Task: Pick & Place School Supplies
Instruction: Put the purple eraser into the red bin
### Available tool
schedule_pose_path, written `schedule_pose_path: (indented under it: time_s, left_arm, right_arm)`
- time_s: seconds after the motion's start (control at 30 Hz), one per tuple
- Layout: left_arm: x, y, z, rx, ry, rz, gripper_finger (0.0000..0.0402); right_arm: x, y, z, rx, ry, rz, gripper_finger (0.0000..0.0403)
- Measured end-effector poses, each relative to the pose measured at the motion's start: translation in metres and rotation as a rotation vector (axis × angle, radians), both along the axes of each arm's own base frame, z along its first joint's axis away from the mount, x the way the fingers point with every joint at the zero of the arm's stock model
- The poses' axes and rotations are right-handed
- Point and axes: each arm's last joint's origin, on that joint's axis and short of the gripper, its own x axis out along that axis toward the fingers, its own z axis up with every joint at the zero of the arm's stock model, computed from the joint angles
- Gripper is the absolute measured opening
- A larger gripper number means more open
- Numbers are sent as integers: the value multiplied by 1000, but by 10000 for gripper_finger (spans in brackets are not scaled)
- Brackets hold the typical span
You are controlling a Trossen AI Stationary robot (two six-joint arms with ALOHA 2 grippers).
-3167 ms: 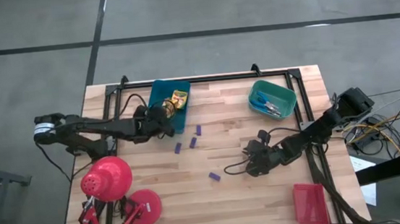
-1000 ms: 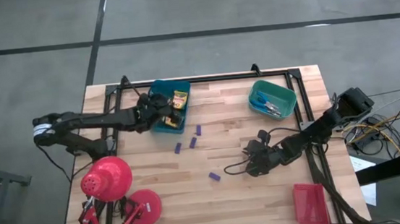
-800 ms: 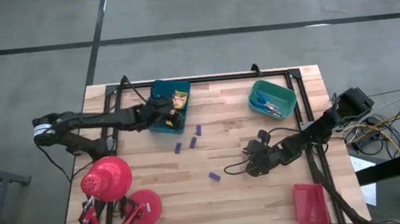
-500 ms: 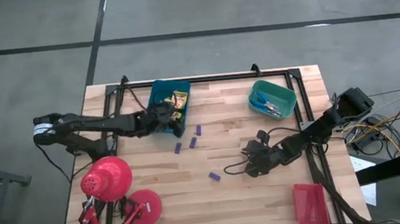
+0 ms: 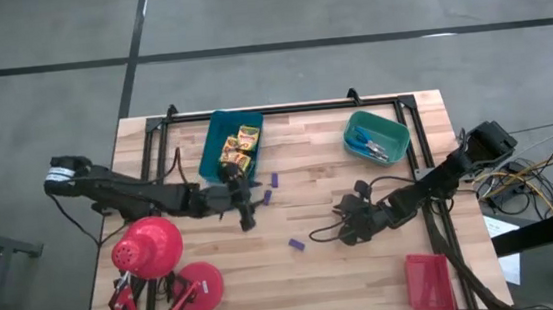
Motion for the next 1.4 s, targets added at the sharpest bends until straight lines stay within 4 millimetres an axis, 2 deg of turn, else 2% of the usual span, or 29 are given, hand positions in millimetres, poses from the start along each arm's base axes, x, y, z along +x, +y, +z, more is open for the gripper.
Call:
schedule_pose_path:
  time_s: [0.27,0.43,0.57,0.7,0.97,1.17,1.4]
  left_arm:
    - [-1,-35,17,131,-139,-182,223]
    - [-7,-57,22,262,-168,-294,223]
    - [-13,-68,24,346,-158,-257,223]
    - [-23,-75,30,364,-170,-176,223]
    - [-47,-86,31,350,-94,-302,223]
    - [-54,-86,28,293,-52,-326,223]
    - [-54,-85,28,368,-38,-313,223]
  right_arm:
    - [10,5,11,89,-77,-65,52]
    - [16,5,18,33,-100,-64,52]
    - [22,11,26,-23,-89,23,52]
    - [26,24,36,-89,-98,164,52]
    - [23,57,50,-243,-223,434,52]
    - [28,69,45,-272,-289,482,52]
    - [36,74,32,-341,-291,523,52]
